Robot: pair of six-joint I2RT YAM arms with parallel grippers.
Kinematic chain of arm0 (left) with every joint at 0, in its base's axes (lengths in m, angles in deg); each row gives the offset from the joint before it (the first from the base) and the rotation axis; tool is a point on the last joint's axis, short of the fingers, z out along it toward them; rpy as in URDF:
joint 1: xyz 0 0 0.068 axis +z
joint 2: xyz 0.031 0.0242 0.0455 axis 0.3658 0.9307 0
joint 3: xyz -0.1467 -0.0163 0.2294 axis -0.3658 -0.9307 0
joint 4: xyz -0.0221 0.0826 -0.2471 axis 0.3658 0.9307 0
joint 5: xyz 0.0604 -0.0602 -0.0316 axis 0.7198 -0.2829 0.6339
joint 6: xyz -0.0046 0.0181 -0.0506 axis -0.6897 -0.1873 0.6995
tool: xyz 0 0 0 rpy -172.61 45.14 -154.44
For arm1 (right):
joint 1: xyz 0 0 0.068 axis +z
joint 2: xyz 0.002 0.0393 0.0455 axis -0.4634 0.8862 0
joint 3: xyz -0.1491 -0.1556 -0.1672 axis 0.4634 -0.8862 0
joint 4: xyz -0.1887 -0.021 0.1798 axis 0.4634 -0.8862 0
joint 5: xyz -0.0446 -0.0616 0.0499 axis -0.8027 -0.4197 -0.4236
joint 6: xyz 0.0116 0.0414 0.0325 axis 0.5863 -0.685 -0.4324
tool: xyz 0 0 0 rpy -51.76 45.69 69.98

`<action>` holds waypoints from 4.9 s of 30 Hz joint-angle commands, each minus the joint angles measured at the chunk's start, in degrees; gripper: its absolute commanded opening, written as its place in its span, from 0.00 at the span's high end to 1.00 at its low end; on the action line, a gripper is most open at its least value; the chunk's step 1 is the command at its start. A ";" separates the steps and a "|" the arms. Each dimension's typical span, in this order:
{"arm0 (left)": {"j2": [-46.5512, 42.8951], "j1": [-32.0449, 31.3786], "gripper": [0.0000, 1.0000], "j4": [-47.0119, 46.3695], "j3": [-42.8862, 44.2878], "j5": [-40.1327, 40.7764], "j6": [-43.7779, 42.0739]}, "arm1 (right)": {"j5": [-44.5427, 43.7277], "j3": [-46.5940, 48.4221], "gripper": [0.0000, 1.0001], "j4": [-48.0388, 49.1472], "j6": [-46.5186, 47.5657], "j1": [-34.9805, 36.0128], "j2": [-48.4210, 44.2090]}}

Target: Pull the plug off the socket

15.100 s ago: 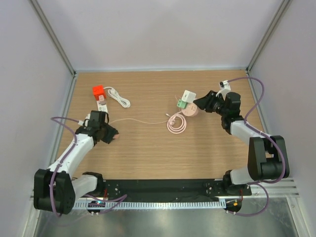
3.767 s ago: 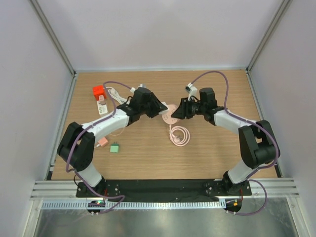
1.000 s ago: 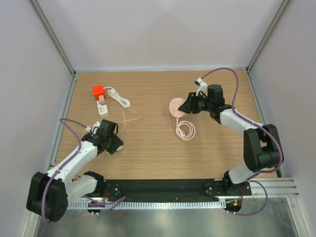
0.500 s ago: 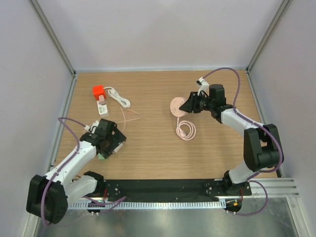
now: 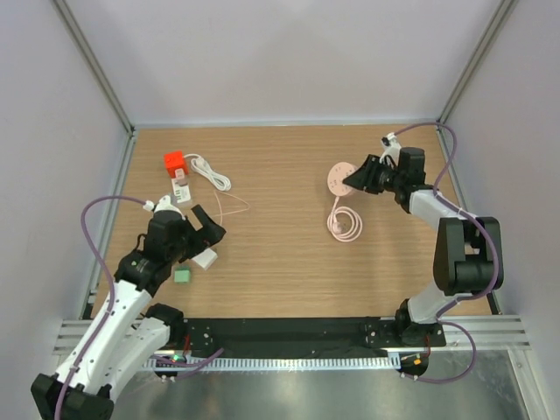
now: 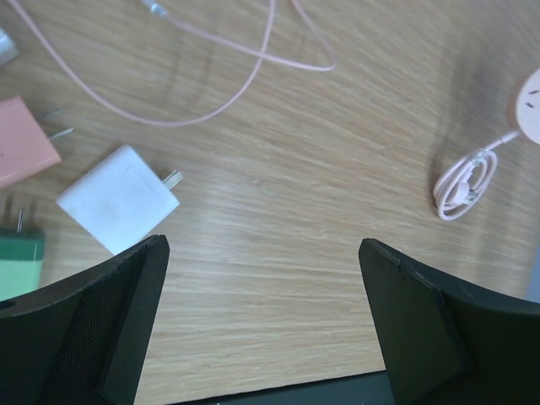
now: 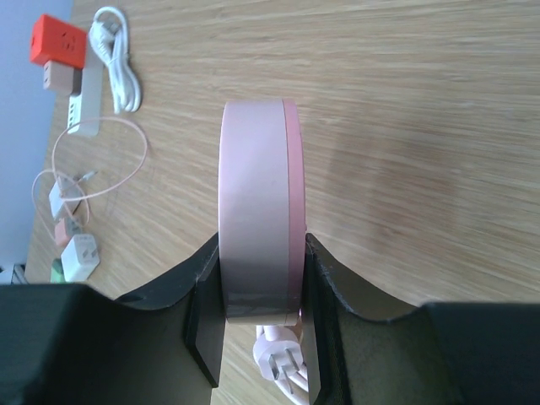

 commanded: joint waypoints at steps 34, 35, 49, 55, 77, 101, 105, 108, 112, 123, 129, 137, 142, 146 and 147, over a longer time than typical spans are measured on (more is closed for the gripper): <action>-9.62 0.22 0.00 -5.86 0.18 5.21 -12.48 | -10.97 70.54 0.33 -38.74 22.56 -16.18 48.42; -9.44 0.22 0.00 -6.30 0.27 5.21 -12.21 | -11.32 70.36 0.30 -38.47 22.56 -16.27 47.64; 5.14 0.30 0.00 -14.91 5.28 9.08 -9.13 | -17.23 56.84 0.00 -32.14 26.07 -16.44 29.82; 15.68 2.14 0.00 -18.25 10.28 9.70 -9.22 | -6.96 38.39 0.00 -27.84 27.04 -13.99 14.51; 61.47 21.92 0.16 -9.21 45.16 6.26 -19.50 | 13.54 8.58 0.01 -25.46 19.75 5.62 -16.62; 74.76 21.40 0.49 -6.91 52.57 8.90 -28.46 | 15.30 7.79 0.01 -24.94 20.19 4.04 -15.48; 75.81 20.87 0.56 -7.80 52.57 9.52 -29.87 | 15.39 7.70 0.01 -24.76 20.10 4.04 -15.30; 76.08 20.61 0.62 -8.76 52.57 9.78 -31.10 | 15.48 7.52 0.01 -24.58 20.10 4.04 -15.39; 74.95 20.61 0.96 -10.08 51.95 7.59 -31.90 | 15.57 7.35 0.01 -24.41 20.10 4.04 -15.30; 59.21 16.48 1.00 -22.73 44.83 1.79 -31.02 | 15.66 6.82 0.01 -23.70 20.10 3.95 -14.95; 55.78 14.81 1.00 -24.50 45.97 -6.29 -27.60 | 15.92 6.55 0.01 -23.35 20.01 3.95 -14.78; 53.32 10.60 1.00 -28.36 46.50 -15.97 -17.14 | 18.91 1.20 0.00 -11.33 8.09 4.30 -13.72; 50.51 6.29 1.00 -35.13 41.33 -18.43 -8.09 | 15.23 -4.07 0.00 -0.87 1.57 5.62 -14.42; 49.62 0.50 1.00 -41.27 37.81 -18.08 -2.64 | 14.77 -8.47 0.00 8.45 -4.06 6.67 -14.95; 49.62 -0.65 1.00 -43.29 37.10 -17.82 -1.59 | 14.78 -8.82 0.00 9.51 -4.86 6.93 -14.60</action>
